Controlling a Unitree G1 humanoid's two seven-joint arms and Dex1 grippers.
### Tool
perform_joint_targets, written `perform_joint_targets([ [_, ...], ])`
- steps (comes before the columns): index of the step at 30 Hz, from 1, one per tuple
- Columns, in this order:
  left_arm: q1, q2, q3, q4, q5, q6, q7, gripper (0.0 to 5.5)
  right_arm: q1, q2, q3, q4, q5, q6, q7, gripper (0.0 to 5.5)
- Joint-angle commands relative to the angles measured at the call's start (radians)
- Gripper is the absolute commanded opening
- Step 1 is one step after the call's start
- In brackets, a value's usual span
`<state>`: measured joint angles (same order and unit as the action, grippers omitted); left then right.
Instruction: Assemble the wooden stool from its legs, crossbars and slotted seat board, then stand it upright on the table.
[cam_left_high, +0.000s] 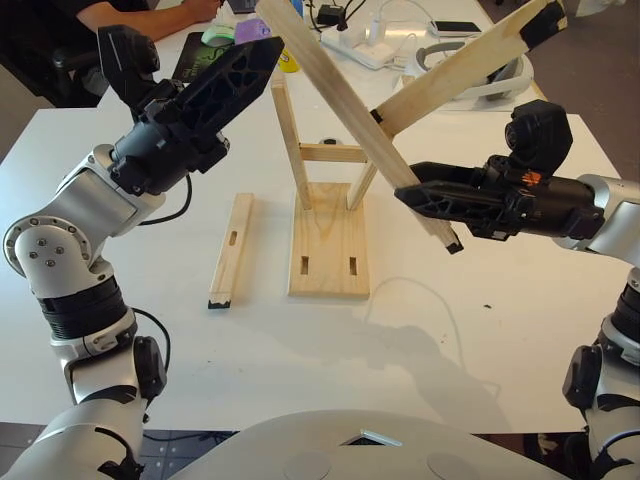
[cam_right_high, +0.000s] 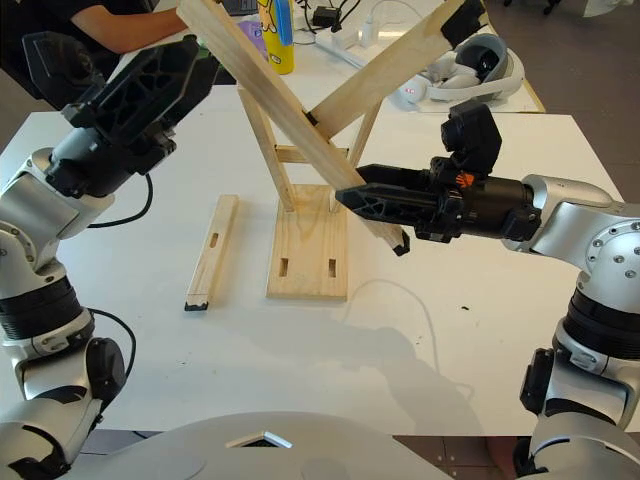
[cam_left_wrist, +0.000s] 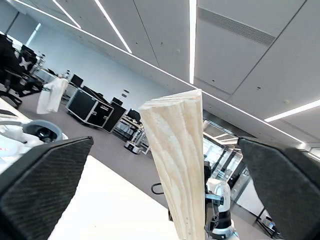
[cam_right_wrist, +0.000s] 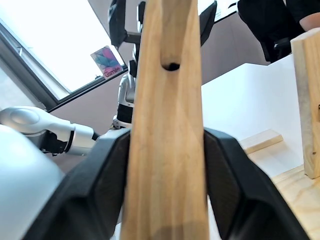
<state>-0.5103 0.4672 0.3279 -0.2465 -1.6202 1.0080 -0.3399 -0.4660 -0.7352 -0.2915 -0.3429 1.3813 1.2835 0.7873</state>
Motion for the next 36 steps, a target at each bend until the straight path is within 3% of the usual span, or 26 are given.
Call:
perform_joint_targets([
  [1,-0.020,0.067,-0.047,-0.012,-0.045,0.057,-0.034,5.40,-0.044,-0.039,0.049,0.013,-0.025,-0.016,0.064,2.07],
  [6,-0.029,0.115,-0.083,-0.009,-0.059,0.081,-0.065,5.40,-0.023,-0.058,0.083,-0.001,-0.051,-0.028,0.111,2.07],
  [19,-0.052,0.256,-0.113,0.039,0.010,0.148,-0.223,3.42,0.016,-0.093,0.101,-0.022,-0.056,-0.040,0.140,2.07],
  [29,-0.066,0.262,-0.132,0.040,0.043,0.164,-0.289,2.10,0.049,-0.109,0.117,-0.049,-0.063,-0.043,0.164,2.07],
  [36,-0.044,0.271,-0.115,0.027,0.057,0.156,-0.311,2.04,0.038,-0.125,0.145,-0.035,-0.133,-0.087,0.207,2.07],
])
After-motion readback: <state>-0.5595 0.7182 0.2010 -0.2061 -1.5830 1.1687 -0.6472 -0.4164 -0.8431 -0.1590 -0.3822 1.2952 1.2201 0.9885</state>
